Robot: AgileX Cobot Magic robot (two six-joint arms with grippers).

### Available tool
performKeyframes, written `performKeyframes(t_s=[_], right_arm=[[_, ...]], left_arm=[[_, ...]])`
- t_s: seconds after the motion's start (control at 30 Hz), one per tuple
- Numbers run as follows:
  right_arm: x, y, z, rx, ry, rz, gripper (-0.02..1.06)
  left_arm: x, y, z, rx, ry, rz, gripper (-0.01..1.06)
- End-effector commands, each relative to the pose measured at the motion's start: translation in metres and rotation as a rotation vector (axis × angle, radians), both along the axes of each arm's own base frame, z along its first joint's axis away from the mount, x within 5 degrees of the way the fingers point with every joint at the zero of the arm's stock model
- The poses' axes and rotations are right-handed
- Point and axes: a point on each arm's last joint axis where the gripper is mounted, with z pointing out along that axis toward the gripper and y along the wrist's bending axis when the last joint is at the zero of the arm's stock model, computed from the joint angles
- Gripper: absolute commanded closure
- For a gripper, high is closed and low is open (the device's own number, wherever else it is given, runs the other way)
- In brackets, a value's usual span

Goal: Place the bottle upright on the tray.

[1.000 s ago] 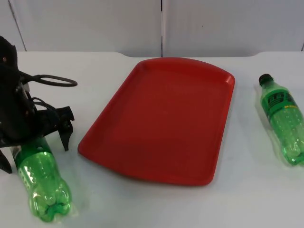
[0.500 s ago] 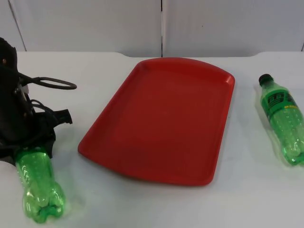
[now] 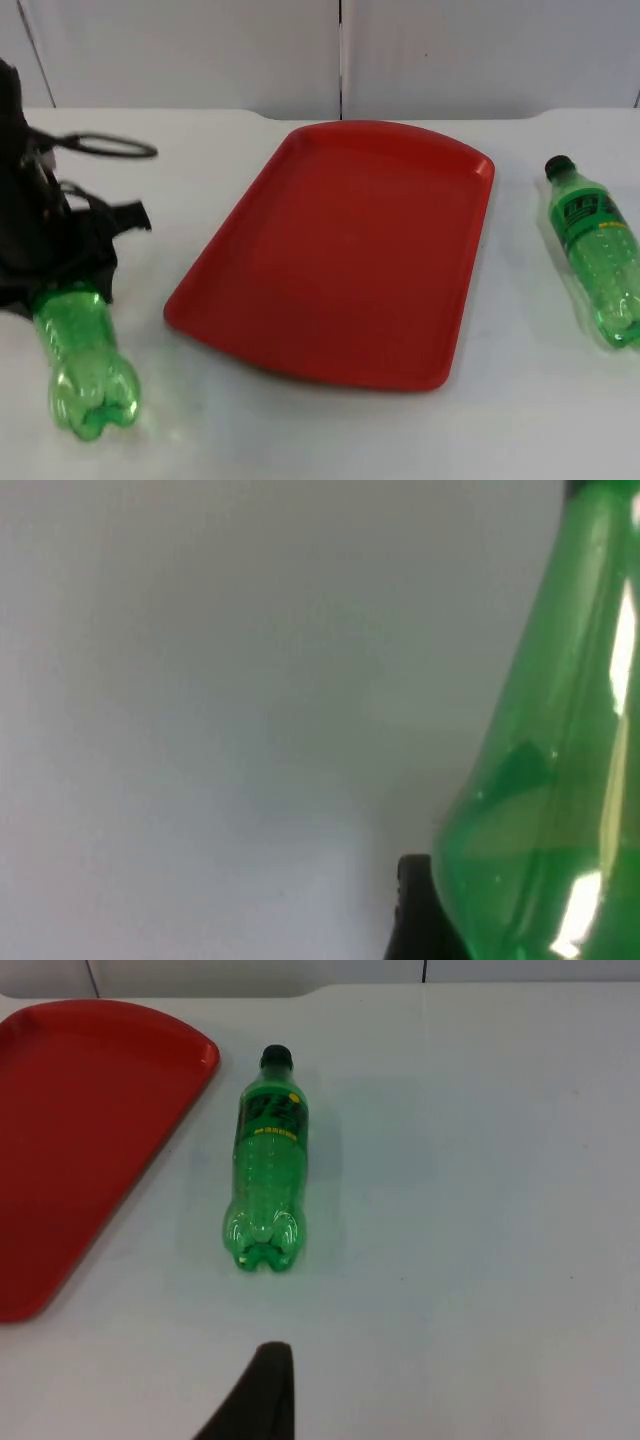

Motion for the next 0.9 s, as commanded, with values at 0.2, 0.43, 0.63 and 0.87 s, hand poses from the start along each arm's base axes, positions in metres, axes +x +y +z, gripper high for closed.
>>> performKeyframes(t_s=[0.2, 0.43, 0.63, 0.87], right_arm=[[0.000, 0.000, 0.000, -0.008, -0.007, -0.006, -0.01], [0.000, 0.000, 0.000, -0.008, -0.007, -0.006, -0.01], [0.000, 0.000, 0.000, -0.008, -0.007, -0.006, -0.01], [0.000, 0.000, 0.000, -0.006, -0.007, -0.007, -0.01]], left_arm=[[0.005, -0.006, 0.086, -0.071, -0.367, -0.064, 1.05], [-0.002, -0.005, 0.156, -0.021, -0.701, -0.196, 1.05], [-0.019, -0.007, 0.215, 0.066, -0.999, -0.315, 1.05], [-0.030, -0.031, 0.244, 0.174, -1.213, -0.517, 1.05]])
